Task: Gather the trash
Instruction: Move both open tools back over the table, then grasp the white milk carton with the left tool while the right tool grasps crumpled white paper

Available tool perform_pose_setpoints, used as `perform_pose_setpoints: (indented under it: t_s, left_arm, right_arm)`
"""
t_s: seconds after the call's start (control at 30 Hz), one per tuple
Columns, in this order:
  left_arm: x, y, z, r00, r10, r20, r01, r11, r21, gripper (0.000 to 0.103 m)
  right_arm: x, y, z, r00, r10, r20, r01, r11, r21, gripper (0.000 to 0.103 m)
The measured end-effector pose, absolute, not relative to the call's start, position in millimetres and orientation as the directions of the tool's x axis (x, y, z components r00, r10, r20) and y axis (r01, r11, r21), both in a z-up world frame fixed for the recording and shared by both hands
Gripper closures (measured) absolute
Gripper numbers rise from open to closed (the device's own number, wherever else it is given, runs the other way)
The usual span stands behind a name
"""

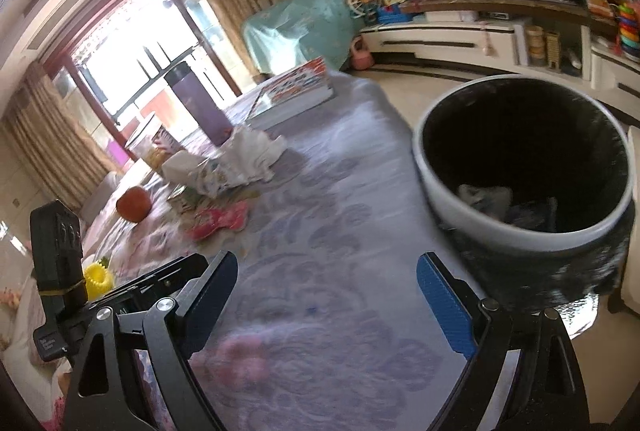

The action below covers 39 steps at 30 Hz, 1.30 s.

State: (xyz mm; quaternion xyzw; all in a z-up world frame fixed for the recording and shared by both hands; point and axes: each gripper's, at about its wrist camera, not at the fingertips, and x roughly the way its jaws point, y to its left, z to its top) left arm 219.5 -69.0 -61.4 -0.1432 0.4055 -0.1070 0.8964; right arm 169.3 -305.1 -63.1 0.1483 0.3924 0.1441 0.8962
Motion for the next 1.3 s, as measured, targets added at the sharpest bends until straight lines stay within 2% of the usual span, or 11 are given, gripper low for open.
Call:
perform_pose_setpoints:
  t_s: [0.5, 1.3]
  left_arm:
    - [210.8, -21.6, -59.6, 0.660, -0.251, -0.708, -0.026, 0.935, -0.355, 0.038]
    - [286.4, 24.3, -68.9, 0.673, -0.156, -0.723, -0.087, 0.954, -0.288, 0.038]
  right_arm:
    - [184.0, -259.9, -79.5, 0.599, 0.423, -0.680, -0.193, 0.900, 0.390, 0.011]
    - [243.6, -228.8, -81.0, 0.589, 0.452, -0.670, -0.208, 0.886, 0.415, 0.011]
